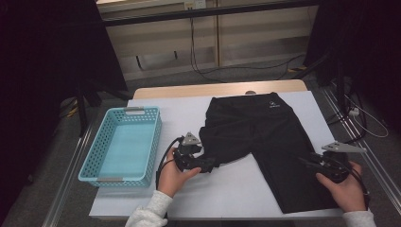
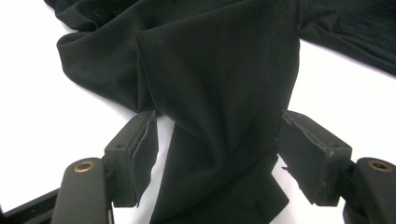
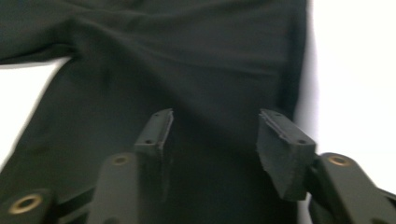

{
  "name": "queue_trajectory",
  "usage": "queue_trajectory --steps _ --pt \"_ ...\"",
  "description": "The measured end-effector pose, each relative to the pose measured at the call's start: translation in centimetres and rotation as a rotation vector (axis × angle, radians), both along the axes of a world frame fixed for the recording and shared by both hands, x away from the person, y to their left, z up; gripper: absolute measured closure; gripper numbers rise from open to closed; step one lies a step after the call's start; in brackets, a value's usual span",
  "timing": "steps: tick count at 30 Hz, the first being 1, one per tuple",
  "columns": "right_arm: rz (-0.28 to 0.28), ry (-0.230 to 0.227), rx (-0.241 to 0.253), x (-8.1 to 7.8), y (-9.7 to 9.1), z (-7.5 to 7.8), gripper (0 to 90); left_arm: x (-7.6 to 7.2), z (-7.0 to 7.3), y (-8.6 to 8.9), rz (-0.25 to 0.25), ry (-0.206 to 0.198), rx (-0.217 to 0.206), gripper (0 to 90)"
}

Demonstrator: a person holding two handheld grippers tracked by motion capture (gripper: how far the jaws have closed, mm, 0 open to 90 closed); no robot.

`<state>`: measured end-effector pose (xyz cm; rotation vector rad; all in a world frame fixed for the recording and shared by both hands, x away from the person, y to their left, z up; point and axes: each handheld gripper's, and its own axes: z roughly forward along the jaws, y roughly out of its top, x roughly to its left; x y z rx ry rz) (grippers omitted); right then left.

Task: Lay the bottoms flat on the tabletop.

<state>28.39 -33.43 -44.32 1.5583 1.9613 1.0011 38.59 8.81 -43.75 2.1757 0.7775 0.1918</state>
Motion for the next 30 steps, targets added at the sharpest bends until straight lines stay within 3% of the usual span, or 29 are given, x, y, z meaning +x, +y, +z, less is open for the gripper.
queue_trajectory --steps 3,10,15,23,30 --pt "0.038 -0.021 0.016 0.3 1.4 0.3 35.6 -0.2 -0.1 0.4 0.012 0.002 0.002 29.9" --pt "0.085 -0.015 0.023 1.3 3.2 -0.1 27.1 -0.6 -0.2 1.4 0.014 0.01 0.015 31.3" --pt "0.114 -0.033 0.03 1.7 3.8 0.1 21.9 -0.9 -0.5 1.9 0.014 0.039 0.035 40.0" --pt "0.149 -0.035 0.049 2.2 5.2 0.1 20.9 -1.2 -0.8 2.2 0.004 0.075 0.063 62.9" --pt "0.201 -0.031 0.047 2.8 6.9 0.0 21.1 -1.7 -1.0 2.2 -0.01 0.113 0.046 84.4"
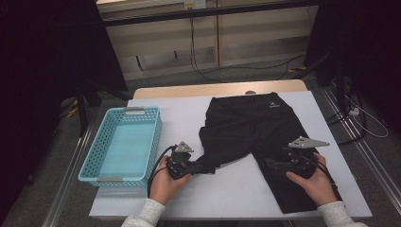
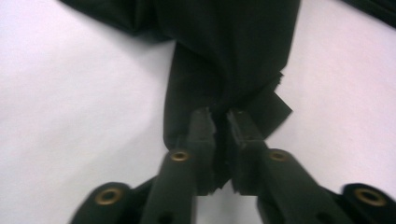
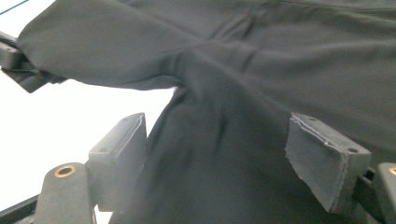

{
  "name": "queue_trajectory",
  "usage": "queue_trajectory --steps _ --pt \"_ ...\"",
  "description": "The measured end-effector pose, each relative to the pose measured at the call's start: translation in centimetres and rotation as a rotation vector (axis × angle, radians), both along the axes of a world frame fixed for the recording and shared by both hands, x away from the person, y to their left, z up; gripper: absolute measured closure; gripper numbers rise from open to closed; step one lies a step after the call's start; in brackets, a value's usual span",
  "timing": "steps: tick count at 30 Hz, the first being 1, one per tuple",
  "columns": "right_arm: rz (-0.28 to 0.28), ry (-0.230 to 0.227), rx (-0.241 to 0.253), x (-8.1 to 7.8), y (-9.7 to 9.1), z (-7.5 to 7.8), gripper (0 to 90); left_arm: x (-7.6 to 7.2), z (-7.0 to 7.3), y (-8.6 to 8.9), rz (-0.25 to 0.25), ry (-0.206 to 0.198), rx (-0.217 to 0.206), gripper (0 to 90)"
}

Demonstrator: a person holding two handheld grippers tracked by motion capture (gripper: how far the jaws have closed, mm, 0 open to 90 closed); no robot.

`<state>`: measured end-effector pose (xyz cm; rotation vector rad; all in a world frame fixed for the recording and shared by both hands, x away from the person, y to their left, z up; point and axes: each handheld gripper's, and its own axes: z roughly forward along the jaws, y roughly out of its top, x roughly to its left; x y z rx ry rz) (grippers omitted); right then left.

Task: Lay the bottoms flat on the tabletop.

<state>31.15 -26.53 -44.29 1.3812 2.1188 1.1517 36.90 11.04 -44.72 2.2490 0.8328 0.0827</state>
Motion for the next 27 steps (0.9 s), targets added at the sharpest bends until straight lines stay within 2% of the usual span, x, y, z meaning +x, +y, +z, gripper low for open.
queue_trajectory --steps 2,4,8,11,16,23,25,27 --pt "0.021 0.001 -0.001 0.1 0.6 0.0 21.1 -0.1 0.1 0.0 -0.002 0.025 -0.013 89.6" --pt "0.041 -0.001 -0.007 0.2 1.0 0.0 21.2 -0.4 0.6 0.0 -0.006 0.01 -0.022 89.8" --pt "0.065 0.0 -0.002 0.3 1.6 0.0 21.4 -0.9 1.9 -0.1 -0.015 -0.011 -0.093 90.0" --pt "0.078 0.001 0.001 0.5 1.9 0.0 21.6 -1.2 2.4 0.1 -0.016 -0.018 -0.121 90.0" --pt "0.094 0.005 0.007 0.9 2.3 -0.1 21.5 -1.5 2.8 0.4 -0.013 -0.015 -0.147 90.0" --pt "0.128 -0.001 0.008 1.0 3.3 0.1 21.5 -1.7 3.4 0.7 0.003 -0.044 -0.18 90.0" --pt "0.136 -0.001 0.007 0.9 3.4 0.1 21.5 -1.6 3.6 0.7 0.006 -0.054 -0.212 90.0" --pt "0.144 -0.002 -0.001 0.9 3.5 0.1 21.7 -1.6 4.0 0.6 -0.002 -0.063 -0.222 90.0"
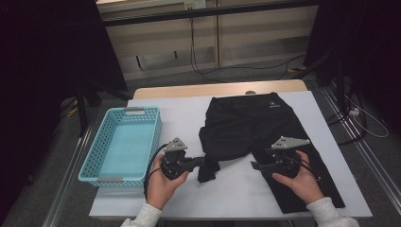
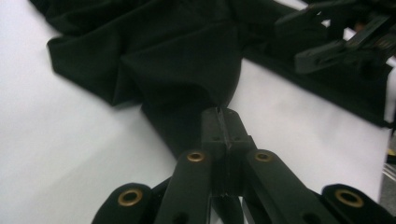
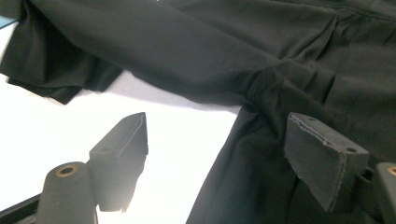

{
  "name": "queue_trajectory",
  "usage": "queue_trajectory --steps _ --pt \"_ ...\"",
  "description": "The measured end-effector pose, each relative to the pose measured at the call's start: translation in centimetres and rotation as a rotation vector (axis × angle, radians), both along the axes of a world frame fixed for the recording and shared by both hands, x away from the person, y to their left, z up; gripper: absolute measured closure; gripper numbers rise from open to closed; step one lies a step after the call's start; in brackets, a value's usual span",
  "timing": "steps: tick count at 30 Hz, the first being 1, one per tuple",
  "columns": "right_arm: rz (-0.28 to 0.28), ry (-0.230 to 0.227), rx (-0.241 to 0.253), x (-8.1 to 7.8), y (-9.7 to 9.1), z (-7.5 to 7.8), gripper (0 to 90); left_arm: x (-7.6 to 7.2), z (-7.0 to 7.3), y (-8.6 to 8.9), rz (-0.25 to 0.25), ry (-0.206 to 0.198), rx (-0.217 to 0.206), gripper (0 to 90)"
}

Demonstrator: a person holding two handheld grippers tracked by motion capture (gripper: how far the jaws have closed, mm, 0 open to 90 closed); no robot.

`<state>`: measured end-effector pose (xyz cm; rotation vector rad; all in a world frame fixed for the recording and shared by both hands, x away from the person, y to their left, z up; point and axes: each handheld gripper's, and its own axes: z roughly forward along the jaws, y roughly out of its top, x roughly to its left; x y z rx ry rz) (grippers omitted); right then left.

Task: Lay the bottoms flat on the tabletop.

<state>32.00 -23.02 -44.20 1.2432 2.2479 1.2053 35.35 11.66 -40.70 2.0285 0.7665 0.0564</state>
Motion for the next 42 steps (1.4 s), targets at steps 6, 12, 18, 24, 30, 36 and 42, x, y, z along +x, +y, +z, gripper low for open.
queue_trajectory --steps 6,12,18,24,30,36,42 --pt "-0.003 0.0 -0.005 -0.3 -0.4 -0.1 22.0 0.4 0.6 -0.6 -0.013 -0.01 -0.039 90.0" --pt "-0.011 0.0 0.001 -1.0 -0.8 0.0 22.1 0.8 -0.5 -1.7 -0.031 0.006 -0.023 90.0" --pt "-0.004 0.001 -0.008 -1.2 -0.7 -0.1 22.4 1.3 -0.7 -0.8 -0.002 0.017 -0.021 90.0" --pt "0.012 -0.007 -0.008 -1.1 -0.3 -0.1 22.3 1.4 -0.1 0.6 0.049 0.001 -0.017 90.0" --pt "0.058 -0.018 -0.01 -0.9 1.2 0.1 24.7 1.4 -0.9 1.2 0.074 0.005 0.02 90.0" --pt "0.113 0.0 0.0 -0.4 3.5 -0.2 30.9 1.3 -1.3 1.6 0.098 0.018 0.06 90.0" --pt "0.17 0.028 -0.012 0.1 6.0 -0.8 42.4 1.2 -2.1 1.7 0.101 0.003 0.087 79.5"
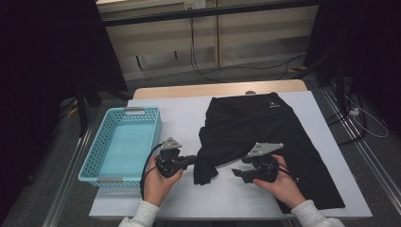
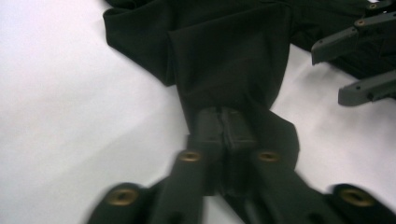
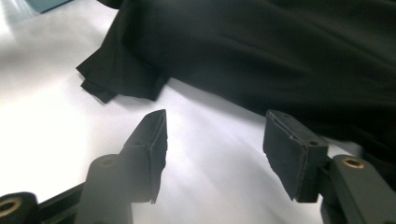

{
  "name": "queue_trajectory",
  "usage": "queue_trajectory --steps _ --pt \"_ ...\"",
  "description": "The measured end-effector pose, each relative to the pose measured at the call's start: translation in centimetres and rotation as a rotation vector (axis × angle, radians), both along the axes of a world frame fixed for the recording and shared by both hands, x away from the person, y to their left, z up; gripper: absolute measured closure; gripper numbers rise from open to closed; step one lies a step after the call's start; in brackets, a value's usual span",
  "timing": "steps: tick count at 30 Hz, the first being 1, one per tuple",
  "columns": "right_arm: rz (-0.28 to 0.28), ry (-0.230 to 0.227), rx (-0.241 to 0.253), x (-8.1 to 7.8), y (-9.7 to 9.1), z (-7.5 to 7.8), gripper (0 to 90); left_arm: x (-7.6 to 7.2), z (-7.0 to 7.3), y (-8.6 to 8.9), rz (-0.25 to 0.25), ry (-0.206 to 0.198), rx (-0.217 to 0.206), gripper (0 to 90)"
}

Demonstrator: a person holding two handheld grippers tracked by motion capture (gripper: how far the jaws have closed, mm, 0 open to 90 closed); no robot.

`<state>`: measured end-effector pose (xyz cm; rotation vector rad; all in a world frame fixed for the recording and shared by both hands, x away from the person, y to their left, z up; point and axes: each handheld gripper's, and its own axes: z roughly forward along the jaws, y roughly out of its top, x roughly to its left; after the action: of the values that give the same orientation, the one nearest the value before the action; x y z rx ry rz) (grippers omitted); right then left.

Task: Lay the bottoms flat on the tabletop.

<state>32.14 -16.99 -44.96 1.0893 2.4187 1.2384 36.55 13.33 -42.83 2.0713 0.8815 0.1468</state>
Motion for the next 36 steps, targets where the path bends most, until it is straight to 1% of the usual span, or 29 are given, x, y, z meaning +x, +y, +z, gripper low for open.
queue_trajectory --steps 2,4,6,8,11,12,14,16,17,18,19,20,22,24,25,26,27,28,30,31,32,34,36 --pt "0.017 0.002 -0.008 0.1 0.8 -0.1 45.7 0.0 -0.1 0.0 0.002 -0.013 0.005 70.0" --pt "0.022 -0.003 -0.034 0.3 1.6 -0.3 50.3 0.0 -0.2 0.0 0.011 -0.017 0.0 56.5" --pt "0.022 0.002 -0.057 0.5 2.2 -0.5 52.6 0.0 -0.3 0.0 0.016 -0.019 0.001 48.6" --pt "0.032 0.006 -0.061 0.7 2.8 -0.7 54.3 0.0 -0.2 0.1 0.022 -0.025 0.004 43.3" --pt "0.028 0.007 -0.071 0.9 3.6 -0.8 55.9 0.0 -0.3 0.1 0.029 -0.03 0.01 38.2" --pt "0.027 0.014 -0.07 0.9 3.9 -0.8 55.8 0.0 -0.4 0.1 0.029 -0.029 0.011 37.4" --pt "0.013 0.019 -0.075 1.1 4.4 -1.0 51.4 0.0 -0.6 0.1 0.029 -0.026 0.016 36.7" --pt "-0.004 0.021 -0.073 1.3 4.8 -1.0 51.7 0.0 -0.6 0.1 0.03 -0.021 0.018 36.1" --pt "-0.007 0.03 -0.052 1.5 4.9 -1.0 51.9 0.0 -0.6 0.1 0.028 -0.024 0.02 35.8" --pt "-0.012 0.054 -0.017 1.6 5.1 -1.0 53.5 0.0 -0.6 0.1 0.029 -0.025 0.019 35.8" --pt "-0.011 0.073 0.007 1.6 5.2 -1.1 54.0 0.0 -0.6 0.1 0.027 -0.022 0.019 35.5" --pt "-0.01 0.068 0.004 1.6 5.4 -1.2 54.1 0.0 -0.5 0.1 0.03 -0.025 0.018 35.1" --pt "0.003 0.033 -0.024 1.4 5.9 -1.3 54.8 0.1 -0.5 0.2 0.032 -0.023 0.02 34.6" --pt "0.016 0.01 -0.048 1.3 6.3 -1.3 58.5 0.1 -0.6 0.1 0.032 -0.018 0.016 34.4" --pt "0.026 -0.001 -0.057 1.2 6.4 -1.3 63.6 0.1 -0.6 0.1 0.03 -0.021 0.019 34.2" --pt "0.032 -0.005 -0.051 1.2 6.5 -1.4 72.4 0.0 -0.6 0.1 0.027 -0.018 0.019 34.1" --pt "0.043 0.005 -0.026 1.1 6.6 -1.5 82.8 0.0 -0.6 0.0 0.031 -0.021 0.02 34.1" --pt "0.058 0.017 -0.002 1.0 6.7 -1.6 87.8 0.0 -0.6 -0.1 0.029 -0.013 0.022 34.0" --pt "0.074 -0.002 -0.024 0.8 6.9 -1.5 89.6 -0.1 -0.7 -0.1 0.026 -0.011 0.024 34.1" --pt "0.079 -0.004 -0.028 0.8 6.9 -1.5 89.8 -0.1 -0.7 -0.1 0.024 -0.01 0.024 34.0" --pt "0.075 0.004 -0.018 0.8 6.8 -1.5 90.0 -0.1 -0.7 -0.1 0.024 -0.01 0.025 34.0" --pt "0.08 0.009 -0.016 0.8 6.6 -1.4 90.0 0.0 -0.6 -0.1 0.028 -0.012 0.025 34.0" --pt "0.086 0.032 -0.005 0.8 6.4 -1.3 90.0 0.0 -0.5 0.1 0.031 -0.013 0.017 33.5"
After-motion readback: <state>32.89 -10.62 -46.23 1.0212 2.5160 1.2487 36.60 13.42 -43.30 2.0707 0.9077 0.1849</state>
